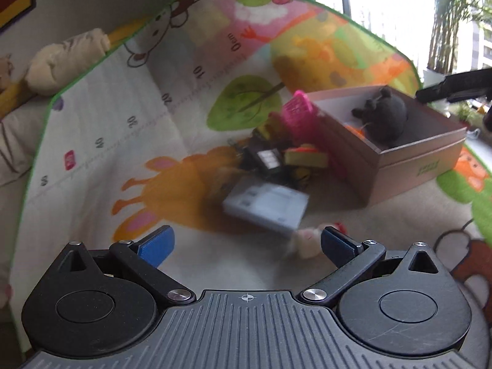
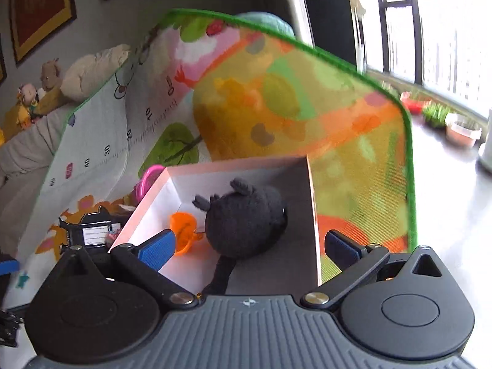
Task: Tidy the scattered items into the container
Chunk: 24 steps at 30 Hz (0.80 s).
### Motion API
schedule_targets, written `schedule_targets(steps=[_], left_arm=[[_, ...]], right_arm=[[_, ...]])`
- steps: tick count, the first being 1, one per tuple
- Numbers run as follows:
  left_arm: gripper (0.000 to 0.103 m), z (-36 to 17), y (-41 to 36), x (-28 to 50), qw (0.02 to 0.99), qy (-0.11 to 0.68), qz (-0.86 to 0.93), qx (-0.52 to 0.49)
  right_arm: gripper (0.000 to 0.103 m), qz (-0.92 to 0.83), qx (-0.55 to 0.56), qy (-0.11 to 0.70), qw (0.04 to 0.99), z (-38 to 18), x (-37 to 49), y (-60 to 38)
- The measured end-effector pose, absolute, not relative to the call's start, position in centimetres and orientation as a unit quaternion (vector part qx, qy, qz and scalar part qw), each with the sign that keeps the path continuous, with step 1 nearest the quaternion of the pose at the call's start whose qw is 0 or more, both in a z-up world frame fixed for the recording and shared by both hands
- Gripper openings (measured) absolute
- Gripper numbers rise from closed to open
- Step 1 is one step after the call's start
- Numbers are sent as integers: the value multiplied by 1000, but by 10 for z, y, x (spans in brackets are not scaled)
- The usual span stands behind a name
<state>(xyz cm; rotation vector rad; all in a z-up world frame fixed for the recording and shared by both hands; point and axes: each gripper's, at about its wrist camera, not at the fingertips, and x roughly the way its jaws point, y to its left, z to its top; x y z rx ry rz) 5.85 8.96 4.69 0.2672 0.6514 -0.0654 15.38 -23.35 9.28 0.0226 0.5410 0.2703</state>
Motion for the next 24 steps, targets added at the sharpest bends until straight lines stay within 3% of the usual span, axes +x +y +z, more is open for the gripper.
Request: schedule_targets(steps=[3,5,7,9,11,13,17,19,21,24], left_arm=[[103,42,116,56,935,333,17,123],[103,41,131,55,933,354,22,63],[103,38,135,53,926,378,0,9],[103,35,134,48,918,394,-26,-25],[103,31,129,42,915,403,-17,-20],[103,28,126,41,915,404,2,2],[103,30,128,35,916,402,-1,-4],[103,29,125,35,917,398,-3,5],[103,27,123,37,918,397,-8,6],[103,22,114,43,924,380,-33,6]], right_arm=[[103,194,-39,225,954,107,121,-195],[95,250,-69,221,940,107,100,-161],[80,301,-94,240,918,97,86,-127],[79,327,-114,260,901,82,76,-97],[75,328,-134,272,895,65,73,-75],[63,330,-128,293,888,53,77,-64],[55,336,-119,322,877,34,84,-54],[36,339,-118,332,872,28,85,-53],[28,338,-118,331,873,27,79,-58],[28,331,-123,336,873,28,71,-73]])
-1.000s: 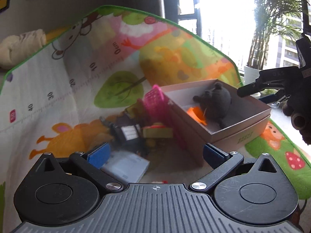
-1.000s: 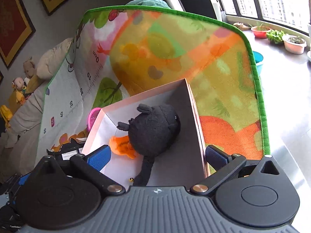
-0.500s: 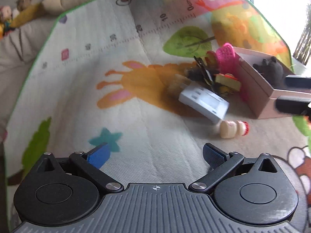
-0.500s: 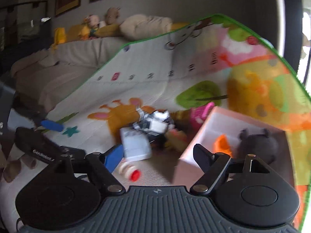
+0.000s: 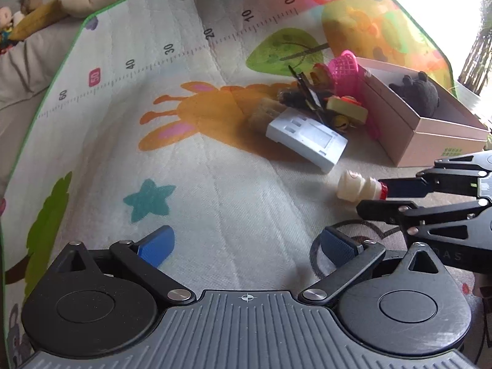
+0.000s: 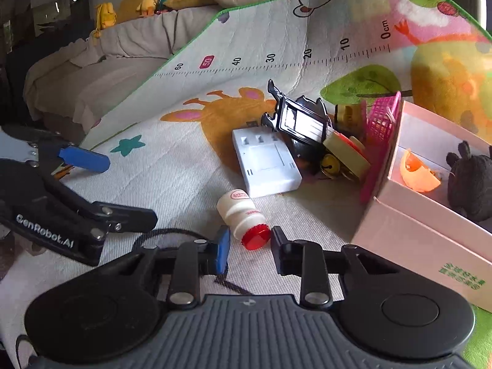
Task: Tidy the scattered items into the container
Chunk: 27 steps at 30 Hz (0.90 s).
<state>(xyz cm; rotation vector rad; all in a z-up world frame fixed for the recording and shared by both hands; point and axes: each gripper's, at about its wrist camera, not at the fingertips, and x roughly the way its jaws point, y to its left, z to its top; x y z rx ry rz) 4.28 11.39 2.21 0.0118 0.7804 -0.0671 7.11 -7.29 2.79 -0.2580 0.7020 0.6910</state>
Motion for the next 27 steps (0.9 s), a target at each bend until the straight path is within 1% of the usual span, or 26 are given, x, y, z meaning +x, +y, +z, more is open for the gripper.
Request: schedule_targets(steps=[4,5,6,7,9,15,17,19,23,27], left_arm=[[103,11,95,53,934,352,-55,30],[103,7,90,56,933,352,-58,38],[103,4,87,58,934,350,-58,42],[103,4,87,58,935,348,-57,42],[103,3,88,56,936,345,-56,40],[103,1,95,57,938,343,-58,13],[103,1,96,58,938,343,-58,14],[103,1,95,58,937,343,-58,14],[103,0,93,60,936,346,-56,20],[103,0,94,60,936,347,-56,20]], right_arm=[[29,303,-120,332,885,27,56,-108],[31,293,-116,329,890,26,53,-116],[40,282,-112,324,896,25,49,-123],[52,267,-104,319,903,23,47,-129],[63,236,-84,315,915,19,44,-136],[71,189,-53,325,925,19,54,-145],[72,182,-45,326,927,19,54,-148],[78,175,-38,326,928,19,54,-151],[86,193,-13,335,922,19,58,-157],[97,206,-33,346,915,19,60,-148]])
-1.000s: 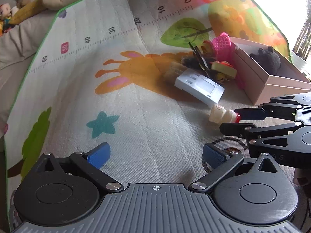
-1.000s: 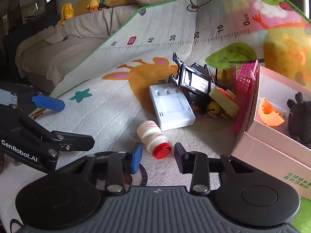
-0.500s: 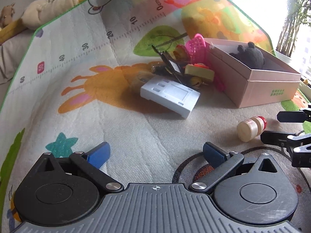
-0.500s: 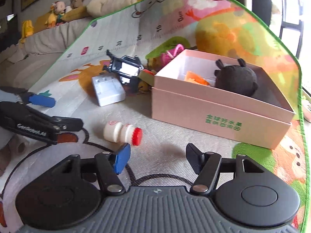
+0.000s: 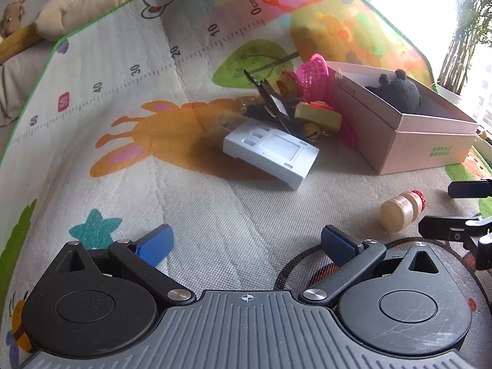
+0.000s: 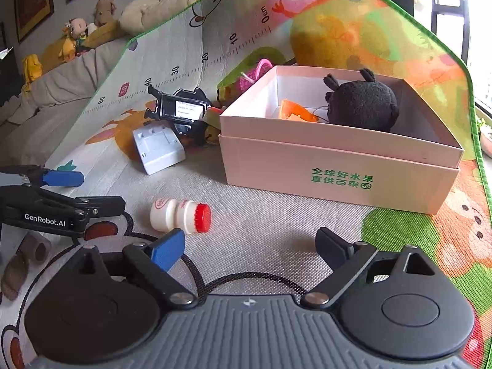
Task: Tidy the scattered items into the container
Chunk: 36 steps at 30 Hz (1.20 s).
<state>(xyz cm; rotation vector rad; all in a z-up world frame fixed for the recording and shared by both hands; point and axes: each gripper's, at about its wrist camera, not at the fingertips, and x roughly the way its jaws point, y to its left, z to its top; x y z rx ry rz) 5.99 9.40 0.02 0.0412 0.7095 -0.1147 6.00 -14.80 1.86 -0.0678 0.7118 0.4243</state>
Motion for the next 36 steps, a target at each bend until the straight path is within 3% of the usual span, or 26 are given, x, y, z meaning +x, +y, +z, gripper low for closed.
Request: schedule_targets(steps=[4,24,26,31,36], left_arm=[[103,0,92,60,935,349,-54,22],[103,2,96,60,934,352,-62,18],[103,4,98,59,933,353,-70,14],[103,11,100,47,937,336,-92,16],[103,23,103,35,943,318,-96,13]], right_arm=[[103,196,-65,354,912,17,60,-137],[103,126,-36,367,921,19,46,-128],[99,128,-24,365,922,21,41,-129],[76,149,-13,361,920,29,28,-132],[72,151,-26,340,928,37,17,-134]])
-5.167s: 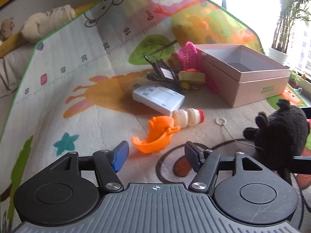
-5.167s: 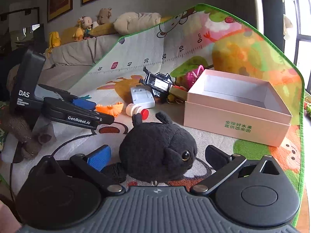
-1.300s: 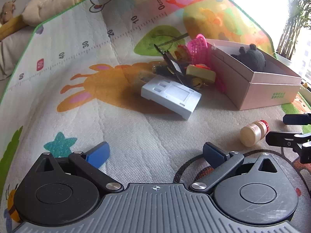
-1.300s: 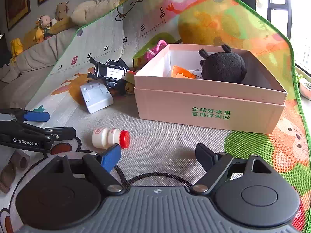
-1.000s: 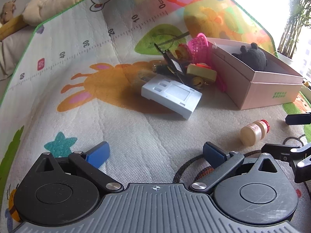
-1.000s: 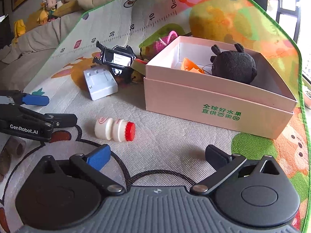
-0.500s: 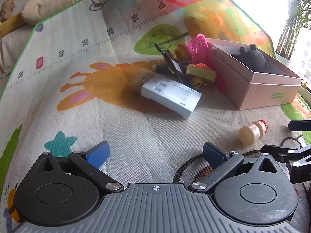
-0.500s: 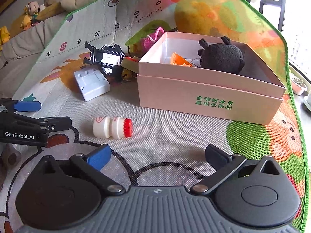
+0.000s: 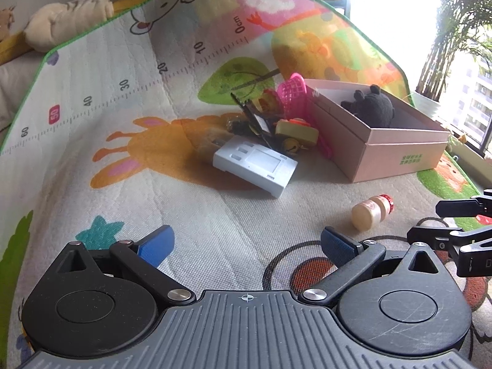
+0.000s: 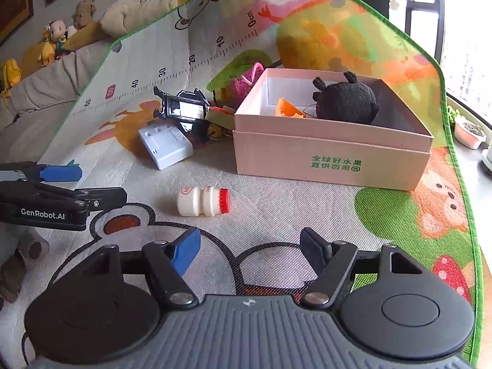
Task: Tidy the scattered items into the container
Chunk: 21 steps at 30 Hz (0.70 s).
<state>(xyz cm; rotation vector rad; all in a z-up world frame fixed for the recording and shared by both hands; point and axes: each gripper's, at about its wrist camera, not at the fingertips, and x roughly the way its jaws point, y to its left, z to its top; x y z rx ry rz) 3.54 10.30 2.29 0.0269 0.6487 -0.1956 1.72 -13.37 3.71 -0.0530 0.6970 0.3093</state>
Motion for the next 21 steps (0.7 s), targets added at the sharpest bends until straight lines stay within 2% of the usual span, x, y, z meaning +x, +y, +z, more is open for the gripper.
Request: schedule_targets(steps=[6,15,16,17,18,19,21], left_arm=[[103,29,117,36,944,321,-81,-2],[103,30,127,46,944,317,-89,6],[103,31,123,49,945,313,-96,17],[103,32,119,53,944,309,-107,32],[103,33,114,58,944,305,-116,48],[103,33,107,65,943,301,-125,67],[103,31,96,78,940,296,-138,94]], right_arm=[[72,186,-55,315,929,45,8,-128],[72,201,-105,327,917,38,47,-82],[69,196,-103,334,916,35,54,-79],[62,194,-102,342,914,31,59,-77],[47,197,-97,346,912,30,60,-77],[44,203,-89,348,911,30,59,-80],[44,202,-83,347,912,32,53,-86]])
